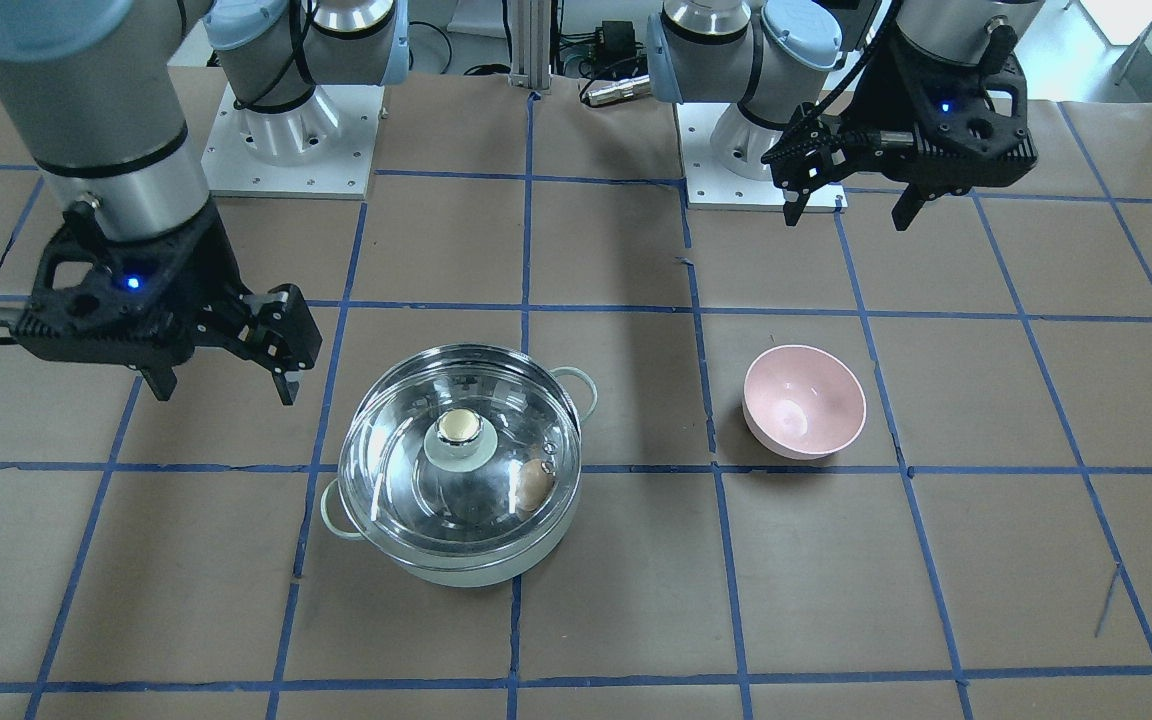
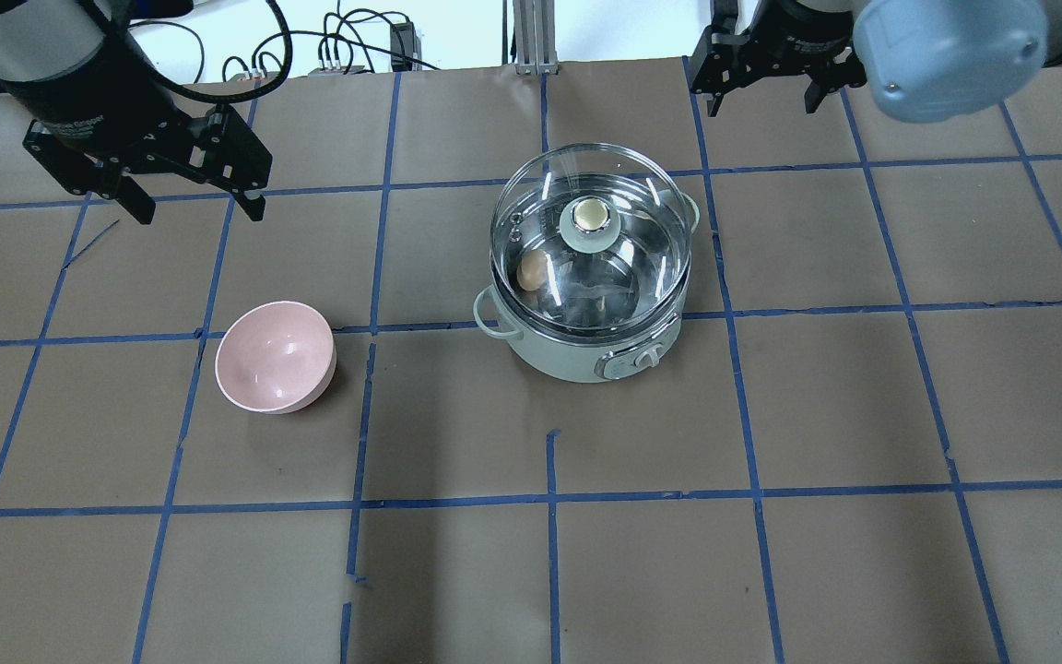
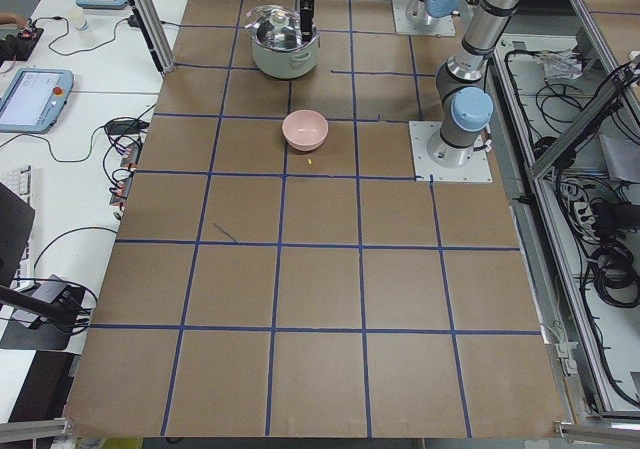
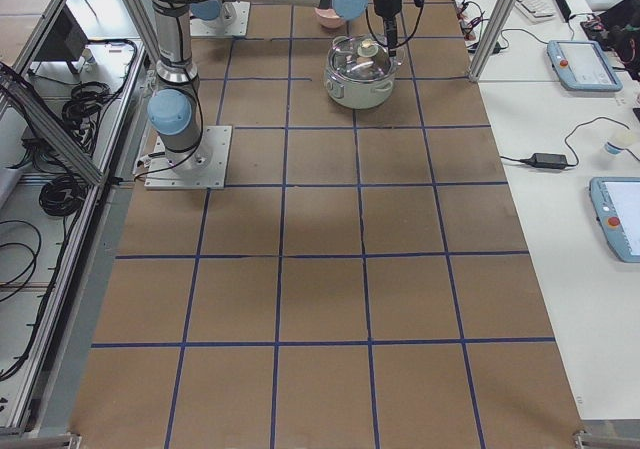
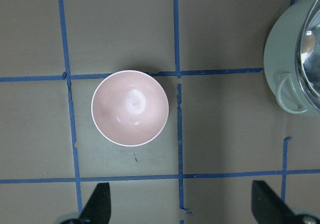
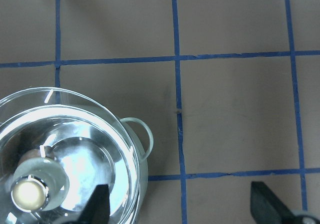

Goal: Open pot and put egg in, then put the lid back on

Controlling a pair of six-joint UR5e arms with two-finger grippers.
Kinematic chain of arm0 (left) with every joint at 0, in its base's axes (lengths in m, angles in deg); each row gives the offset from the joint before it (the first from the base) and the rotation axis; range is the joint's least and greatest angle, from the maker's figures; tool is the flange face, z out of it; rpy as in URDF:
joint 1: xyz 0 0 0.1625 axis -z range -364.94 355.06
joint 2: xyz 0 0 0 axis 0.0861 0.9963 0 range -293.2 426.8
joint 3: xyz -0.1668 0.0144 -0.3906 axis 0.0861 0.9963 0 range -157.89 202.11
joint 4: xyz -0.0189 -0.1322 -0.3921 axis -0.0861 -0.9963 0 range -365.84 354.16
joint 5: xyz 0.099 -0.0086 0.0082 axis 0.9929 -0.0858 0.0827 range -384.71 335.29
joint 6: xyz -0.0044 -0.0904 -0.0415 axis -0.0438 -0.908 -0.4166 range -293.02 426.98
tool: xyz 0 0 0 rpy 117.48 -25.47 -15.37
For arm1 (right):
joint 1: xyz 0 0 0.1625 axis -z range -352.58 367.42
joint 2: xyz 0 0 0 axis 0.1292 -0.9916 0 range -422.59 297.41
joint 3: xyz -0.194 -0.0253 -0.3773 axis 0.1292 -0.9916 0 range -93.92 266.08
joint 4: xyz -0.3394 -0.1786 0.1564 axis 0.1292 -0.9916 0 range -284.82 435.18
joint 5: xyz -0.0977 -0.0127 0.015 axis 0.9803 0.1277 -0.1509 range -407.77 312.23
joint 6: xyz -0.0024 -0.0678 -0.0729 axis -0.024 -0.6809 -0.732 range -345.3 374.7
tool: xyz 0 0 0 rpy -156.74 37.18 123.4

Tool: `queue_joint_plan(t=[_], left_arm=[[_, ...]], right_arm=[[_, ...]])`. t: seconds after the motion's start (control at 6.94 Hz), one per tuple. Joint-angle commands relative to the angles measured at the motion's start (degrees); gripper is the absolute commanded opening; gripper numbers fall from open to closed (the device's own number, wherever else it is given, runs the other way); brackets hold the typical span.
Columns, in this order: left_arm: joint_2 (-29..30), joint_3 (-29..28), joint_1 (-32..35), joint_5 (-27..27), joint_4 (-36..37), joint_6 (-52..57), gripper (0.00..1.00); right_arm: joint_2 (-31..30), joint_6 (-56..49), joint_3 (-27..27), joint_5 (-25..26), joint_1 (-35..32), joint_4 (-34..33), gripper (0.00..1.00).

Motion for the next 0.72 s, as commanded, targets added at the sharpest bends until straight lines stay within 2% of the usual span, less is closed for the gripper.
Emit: queue_joint_plan(t=[0.0,0.58], left_arm=[[0.0,0.1,0.2,0.1,0.1,0.0,1.0],[-0.1,0.5,0.0,0.3,0.2,0.1,1.0]], right_arm=[[-1.6,0.1,1.1,-0.1,-0.1,2.2,1.0],[-1.8,0.5,1.9,0.0,0.0,2.7,1.0]])
